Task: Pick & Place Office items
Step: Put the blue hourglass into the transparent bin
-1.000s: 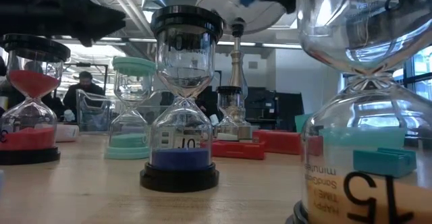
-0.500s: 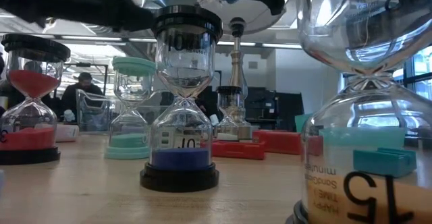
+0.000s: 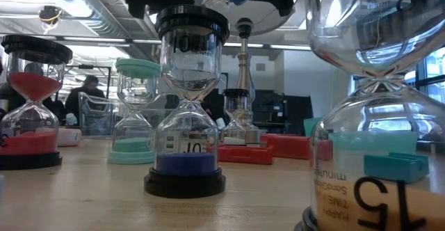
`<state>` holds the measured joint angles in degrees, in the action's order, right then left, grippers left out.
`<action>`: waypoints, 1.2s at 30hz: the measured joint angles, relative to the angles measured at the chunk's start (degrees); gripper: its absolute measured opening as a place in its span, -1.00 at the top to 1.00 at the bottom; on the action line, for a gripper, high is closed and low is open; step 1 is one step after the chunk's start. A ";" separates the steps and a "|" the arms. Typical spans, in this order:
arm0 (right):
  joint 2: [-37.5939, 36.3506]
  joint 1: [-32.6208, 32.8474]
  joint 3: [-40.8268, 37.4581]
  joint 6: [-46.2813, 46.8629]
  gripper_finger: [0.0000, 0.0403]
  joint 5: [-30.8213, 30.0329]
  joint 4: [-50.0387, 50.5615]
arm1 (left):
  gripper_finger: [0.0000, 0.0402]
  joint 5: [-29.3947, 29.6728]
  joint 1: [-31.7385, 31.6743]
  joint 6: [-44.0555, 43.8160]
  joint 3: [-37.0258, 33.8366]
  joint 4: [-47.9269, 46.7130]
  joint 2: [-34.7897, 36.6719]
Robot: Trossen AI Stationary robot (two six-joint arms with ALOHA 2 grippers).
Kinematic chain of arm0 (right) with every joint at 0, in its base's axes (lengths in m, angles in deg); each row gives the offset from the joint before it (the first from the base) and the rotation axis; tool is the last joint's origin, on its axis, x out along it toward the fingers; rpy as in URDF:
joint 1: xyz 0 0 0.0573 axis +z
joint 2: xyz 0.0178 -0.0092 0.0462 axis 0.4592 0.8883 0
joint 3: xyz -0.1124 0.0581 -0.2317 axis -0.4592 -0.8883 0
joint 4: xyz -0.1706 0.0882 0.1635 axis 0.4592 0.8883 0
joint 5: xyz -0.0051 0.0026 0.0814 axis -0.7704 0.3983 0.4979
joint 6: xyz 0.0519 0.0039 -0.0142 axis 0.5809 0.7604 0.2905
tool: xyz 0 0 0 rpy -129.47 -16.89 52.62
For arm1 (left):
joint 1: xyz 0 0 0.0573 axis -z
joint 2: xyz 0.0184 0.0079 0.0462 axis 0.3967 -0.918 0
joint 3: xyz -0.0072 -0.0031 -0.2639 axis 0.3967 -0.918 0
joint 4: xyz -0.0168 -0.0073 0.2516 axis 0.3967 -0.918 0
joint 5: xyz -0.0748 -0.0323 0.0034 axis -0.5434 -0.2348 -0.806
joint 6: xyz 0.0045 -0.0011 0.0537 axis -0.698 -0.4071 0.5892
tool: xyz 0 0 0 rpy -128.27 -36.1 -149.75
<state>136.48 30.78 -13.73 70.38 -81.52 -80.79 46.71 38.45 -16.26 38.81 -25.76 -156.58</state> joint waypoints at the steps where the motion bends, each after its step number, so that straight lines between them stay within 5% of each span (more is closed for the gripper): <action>1: 0.00 0.00 0.00 0.00 -0.09 0.00 -0.02 | -0.07 -0.41 0.36 0.19 0.04 0.01 -0.27; 11: 0.00 -0.02 0.00 4.10 -0.10 3.56 -1.03 | -0.32 -2.73 -0.04 6.09 0.11 3.60 -1.11; 18: 0.00 -0.02 0.00 5.97 -0.11 6.23 -3.42 | -0.31 -11.76 -1.13 7.37 0.11 5.07 -1.11; 29: -0.02 0.04 0.00 5.97 -0.11 8.34 -7.86 | -0.31 -12.59 -3.68 11.28 0.11 11.74 -1.09; 36: 0.00 0.04 0.00 5.81 -0.11 8.95 -10.13 | -0.31 -18.13 -5.69 10.64 0.11 12.44 -1.09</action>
<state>136.48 30.82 -13.73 76.19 -72.57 -90.92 28.58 32.76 -5.62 38.92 -13.32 -157.67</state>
